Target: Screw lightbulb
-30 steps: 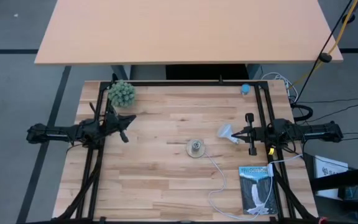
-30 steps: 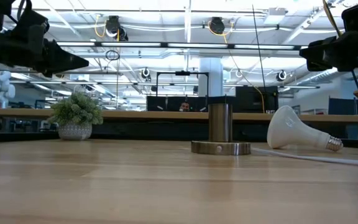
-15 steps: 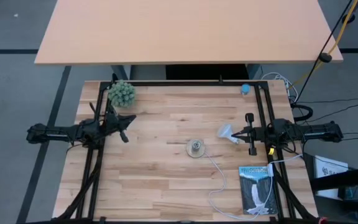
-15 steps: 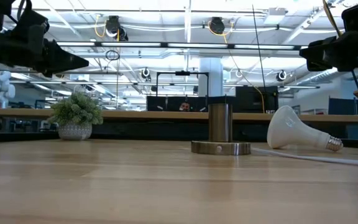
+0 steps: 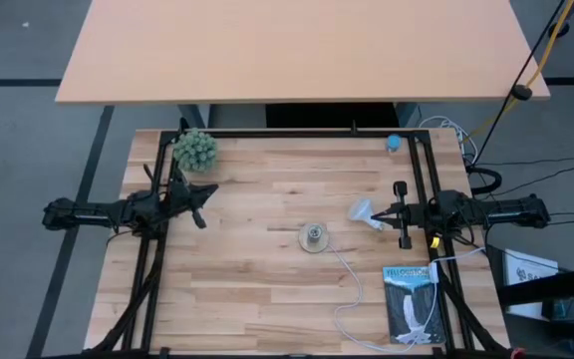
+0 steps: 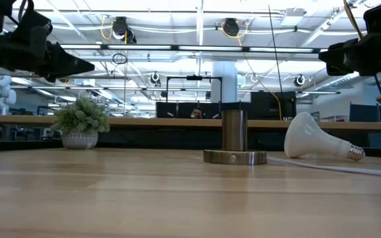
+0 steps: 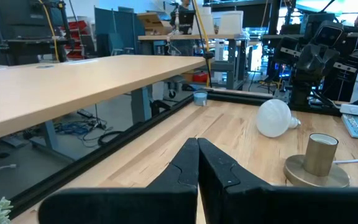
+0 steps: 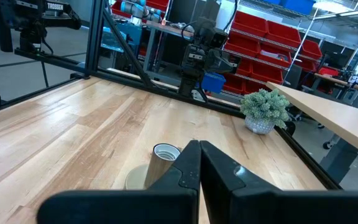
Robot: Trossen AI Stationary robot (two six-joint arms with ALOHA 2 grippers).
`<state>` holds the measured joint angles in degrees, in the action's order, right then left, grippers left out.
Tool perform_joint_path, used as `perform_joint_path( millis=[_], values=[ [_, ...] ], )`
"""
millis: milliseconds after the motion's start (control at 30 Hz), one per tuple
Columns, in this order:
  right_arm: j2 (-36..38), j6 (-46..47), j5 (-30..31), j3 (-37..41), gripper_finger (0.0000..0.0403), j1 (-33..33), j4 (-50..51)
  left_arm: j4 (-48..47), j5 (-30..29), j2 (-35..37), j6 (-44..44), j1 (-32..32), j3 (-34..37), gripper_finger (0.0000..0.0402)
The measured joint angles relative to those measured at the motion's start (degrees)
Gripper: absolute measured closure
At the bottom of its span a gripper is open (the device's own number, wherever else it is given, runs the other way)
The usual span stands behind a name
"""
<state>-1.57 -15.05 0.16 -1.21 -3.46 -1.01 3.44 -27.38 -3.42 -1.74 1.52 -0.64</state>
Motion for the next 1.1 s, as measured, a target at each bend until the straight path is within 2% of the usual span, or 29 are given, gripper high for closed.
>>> perform_joint_path(
  millis=[700, 1100],
  values=[
    [0.01, 0.28, -0.01, 0.01, 0.0403, 0.00, -0.01, 0.00, -0.02, 0.00, 0.00, 0.00, 0.00, 0.0401],
    [-0.02, 26.88, 1.49, 0.02, 0.0403, 0.00, 0.08, 0.00, 0.00, 0.02, 0.00, 0.00, 0.00, 0.0401]
  ],
)
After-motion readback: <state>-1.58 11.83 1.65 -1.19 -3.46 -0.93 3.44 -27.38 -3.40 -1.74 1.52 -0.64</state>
